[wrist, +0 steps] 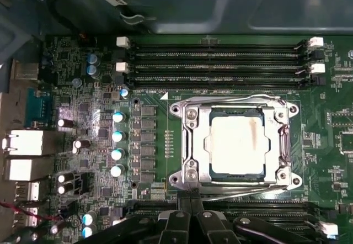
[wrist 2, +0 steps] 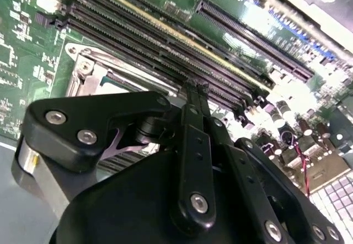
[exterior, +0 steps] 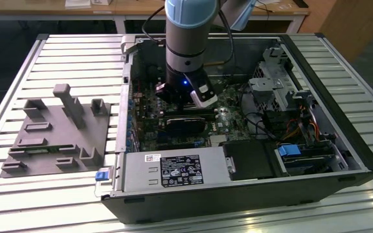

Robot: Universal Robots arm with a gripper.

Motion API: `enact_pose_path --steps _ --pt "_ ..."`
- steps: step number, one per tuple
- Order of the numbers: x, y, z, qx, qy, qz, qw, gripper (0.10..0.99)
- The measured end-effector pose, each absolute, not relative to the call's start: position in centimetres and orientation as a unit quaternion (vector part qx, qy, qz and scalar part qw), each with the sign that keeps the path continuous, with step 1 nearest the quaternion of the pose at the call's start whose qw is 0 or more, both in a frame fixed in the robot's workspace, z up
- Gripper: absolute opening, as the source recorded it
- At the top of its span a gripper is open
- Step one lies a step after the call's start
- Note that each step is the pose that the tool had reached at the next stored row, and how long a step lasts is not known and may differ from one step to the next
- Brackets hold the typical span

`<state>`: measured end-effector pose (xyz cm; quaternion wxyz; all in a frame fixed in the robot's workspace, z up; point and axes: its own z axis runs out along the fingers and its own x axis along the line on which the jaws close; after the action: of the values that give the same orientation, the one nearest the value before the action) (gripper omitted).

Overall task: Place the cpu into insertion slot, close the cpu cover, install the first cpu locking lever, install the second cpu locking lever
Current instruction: 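Install the second cpu locking lever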

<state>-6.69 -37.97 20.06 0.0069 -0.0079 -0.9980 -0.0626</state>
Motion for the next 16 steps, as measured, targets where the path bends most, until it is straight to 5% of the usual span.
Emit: enact_pose_path --steps 16 --pt "-7.25 -37.99 19.61 -0.008 -0.996 -0.084 0.007 0.118"
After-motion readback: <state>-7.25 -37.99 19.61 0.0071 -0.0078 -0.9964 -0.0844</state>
